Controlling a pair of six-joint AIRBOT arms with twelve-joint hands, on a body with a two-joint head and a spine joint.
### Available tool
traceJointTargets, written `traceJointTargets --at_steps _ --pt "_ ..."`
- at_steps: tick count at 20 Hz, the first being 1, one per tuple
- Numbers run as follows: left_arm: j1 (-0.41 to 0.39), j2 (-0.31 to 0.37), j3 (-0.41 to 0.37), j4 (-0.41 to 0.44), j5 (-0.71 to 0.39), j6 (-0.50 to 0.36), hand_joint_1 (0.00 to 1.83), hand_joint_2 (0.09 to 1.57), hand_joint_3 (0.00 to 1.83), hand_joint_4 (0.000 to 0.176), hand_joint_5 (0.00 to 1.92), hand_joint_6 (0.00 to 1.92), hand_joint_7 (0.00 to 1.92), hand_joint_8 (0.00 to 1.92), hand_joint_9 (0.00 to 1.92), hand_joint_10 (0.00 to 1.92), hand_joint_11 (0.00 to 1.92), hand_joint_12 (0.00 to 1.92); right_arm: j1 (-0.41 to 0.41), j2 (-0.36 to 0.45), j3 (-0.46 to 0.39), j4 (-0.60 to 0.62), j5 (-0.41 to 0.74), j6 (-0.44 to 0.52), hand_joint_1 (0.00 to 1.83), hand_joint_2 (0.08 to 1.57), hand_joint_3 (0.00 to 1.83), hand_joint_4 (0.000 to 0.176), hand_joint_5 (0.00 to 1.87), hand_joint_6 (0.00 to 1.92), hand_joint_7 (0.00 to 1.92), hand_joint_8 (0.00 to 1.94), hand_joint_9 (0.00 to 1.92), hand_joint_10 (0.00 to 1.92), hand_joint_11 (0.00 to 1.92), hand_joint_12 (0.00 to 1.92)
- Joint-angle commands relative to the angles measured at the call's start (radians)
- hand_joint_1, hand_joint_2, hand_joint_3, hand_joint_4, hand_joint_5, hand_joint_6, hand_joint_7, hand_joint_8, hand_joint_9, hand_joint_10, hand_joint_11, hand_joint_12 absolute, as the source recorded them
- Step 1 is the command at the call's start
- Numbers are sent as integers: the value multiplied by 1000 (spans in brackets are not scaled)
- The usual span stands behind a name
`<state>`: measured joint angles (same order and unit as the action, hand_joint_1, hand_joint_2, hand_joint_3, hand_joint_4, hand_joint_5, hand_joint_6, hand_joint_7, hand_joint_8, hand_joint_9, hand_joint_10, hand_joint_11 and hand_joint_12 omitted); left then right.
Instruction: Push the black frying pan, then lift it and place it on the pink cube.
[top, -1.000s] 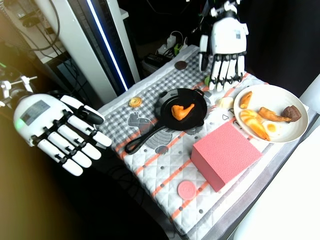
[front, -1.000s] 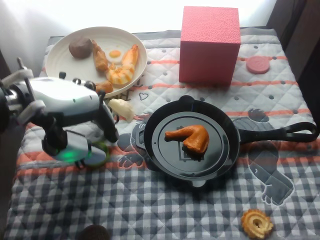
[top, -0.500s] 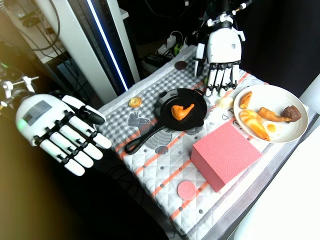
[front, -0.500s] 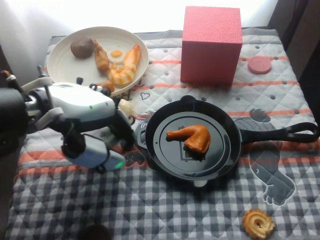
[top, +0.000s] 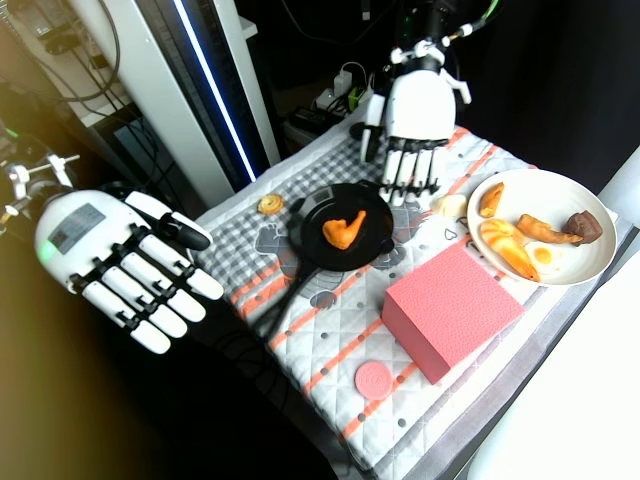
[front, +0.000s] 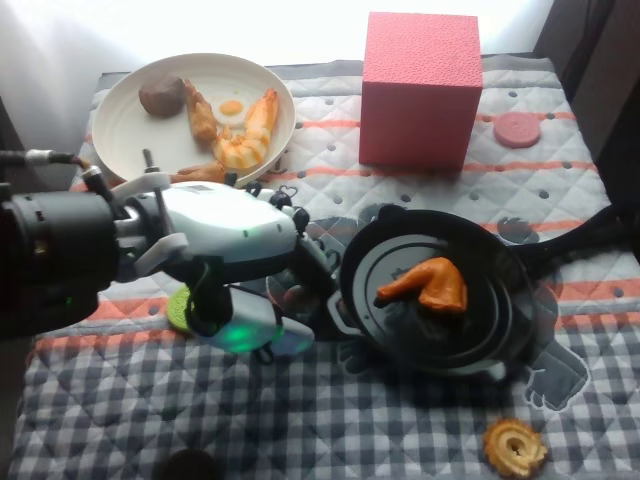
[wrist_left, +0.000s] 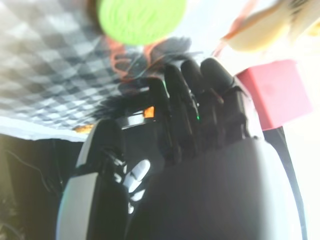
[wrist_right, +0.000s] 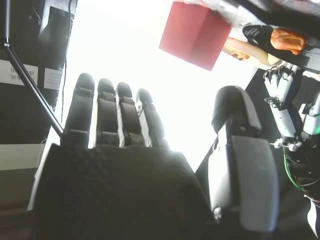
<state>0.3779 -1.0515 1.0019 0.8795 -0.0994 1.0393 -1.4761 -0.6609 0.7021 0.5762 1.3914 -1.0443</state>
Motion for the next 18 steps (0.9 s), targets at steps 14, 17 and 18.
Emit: traceJointTargets --at_steps 14,17,18 --pt "-14 -23 27 -15 -73 -7 573 1273 0 0 474 10 437 8 370 60 0 1276 -2 -8 6 5 130 10 424 1229 0 26 0 0 0 0 0 0 0 505" --pt "5 29 -5 -52 -97 -8 560 1279 0 0 591 34 605 25 297 800 0 1738 -4 -9 5 6 133 12 416 1235 0 21 0 0 0 0 0 0 0 614" --pt "14 44 -16 -68 -111 -13 555 1275 0 0 602 141 631 137 249 1119 0 1850 -4 -10 5 6 134 13 406 1228 0 12 0 0 0 0 0 0 0 663"
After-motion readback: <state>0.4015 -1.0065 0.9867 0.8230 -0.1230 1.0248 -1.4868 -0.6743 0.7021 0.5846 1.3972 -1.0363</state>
